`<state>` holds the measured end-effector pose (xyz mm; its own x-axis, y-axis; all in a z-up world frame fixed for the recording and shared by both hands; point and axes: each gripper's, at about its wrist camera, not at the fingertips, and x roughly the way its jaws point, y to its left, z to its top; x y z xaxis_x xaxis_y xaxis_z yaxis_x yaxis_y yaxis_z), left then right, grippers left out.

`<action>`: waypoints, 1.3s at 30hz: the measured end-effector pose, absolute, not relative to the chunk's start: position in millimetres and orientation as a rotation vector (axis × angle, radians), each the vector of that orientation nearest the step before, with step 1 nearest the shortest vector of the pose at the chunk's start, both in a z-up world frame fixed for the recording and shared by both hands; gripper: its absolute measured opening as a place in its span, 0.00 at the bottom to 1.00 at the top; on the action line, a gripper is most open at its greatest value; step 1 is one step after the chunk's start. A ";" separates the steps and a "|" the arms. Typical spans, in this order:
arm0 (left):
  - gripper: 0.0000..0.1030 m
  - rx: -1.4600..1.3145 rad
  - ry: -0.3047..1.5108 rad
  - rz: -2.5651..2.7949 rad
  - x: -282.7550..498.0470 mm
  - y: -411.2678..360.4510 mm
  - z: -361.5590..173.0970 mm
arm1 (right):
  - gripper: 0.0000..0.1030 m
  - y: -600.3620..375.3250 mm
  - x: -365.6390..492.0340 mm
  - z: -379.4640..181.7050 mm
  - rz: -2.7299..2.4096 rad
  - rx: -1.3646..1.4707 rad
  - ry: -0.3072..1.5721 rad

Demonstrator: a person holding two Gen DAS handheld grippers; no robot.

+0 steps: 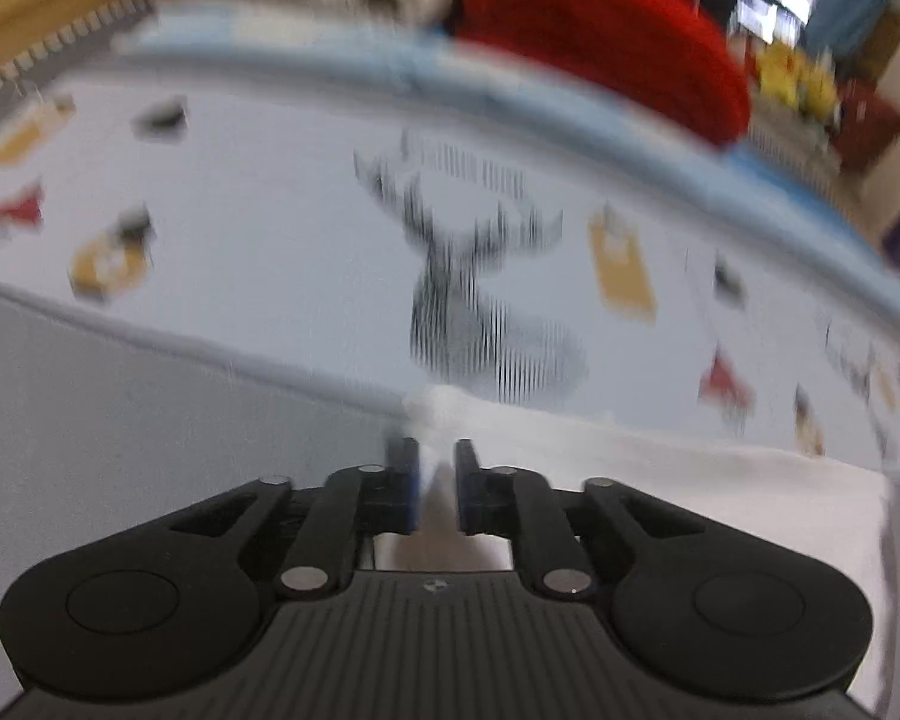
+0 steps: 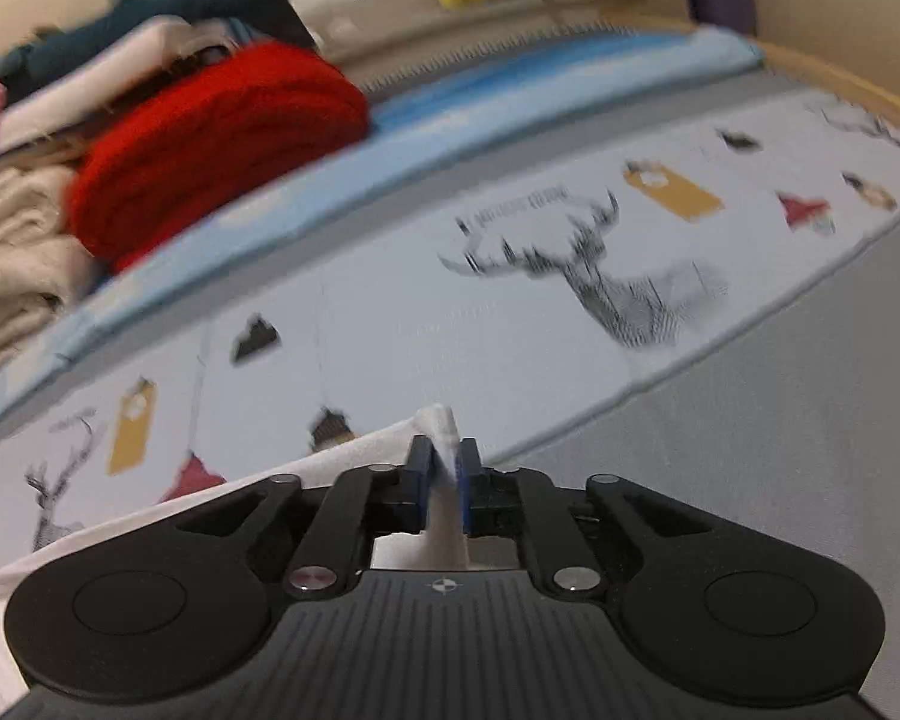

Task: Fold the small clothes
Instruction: 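Lay the folded hem down and open both grippers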

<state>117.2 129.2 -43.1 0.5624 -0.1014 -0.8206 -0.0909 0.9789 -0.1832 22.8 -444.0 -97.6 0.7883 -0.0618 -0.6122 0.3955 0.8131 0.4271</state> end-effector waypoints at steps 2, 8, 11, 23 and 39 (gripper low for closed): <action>0.16 -0.213 1.031 0.004 111.5 131.1 -47.7 | 0.27 -444.1 26.6 -106.3 -0.234 0.594 0.695; 0.16 -0.197 1.143 -0.058 74.2 137.4 -29.6 | 0.27 -441.7 -7.7 -101.0 -0.176 0.588 0.750; 0.23 -0.177 1.164 -0.137 39.3 136.1 -16.5 | 0.27 -437.7 -32.9 -96.0 -0.094 0.574 0.829; 0.25 -0.179 1.230 -0.216 -23.8 141.2 -46.3 | 0.32 -405.7 -95.5 -120.8 -0.053 0.481 0.983; 0.04 -0.072 1.291 -0.208 -26.6 143.1 -59.7 | 0.03 -415.5 -104.8 -128.0 -0.074 0.490 0.989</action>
<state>-26.6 143.1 -59.7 0.2605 -0.1937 -0.9458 0.1138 0.9790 -0.1691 -104.8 -415.5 -128.0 0.5564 0.1588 -0.8156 0.2780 0.8894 0.3629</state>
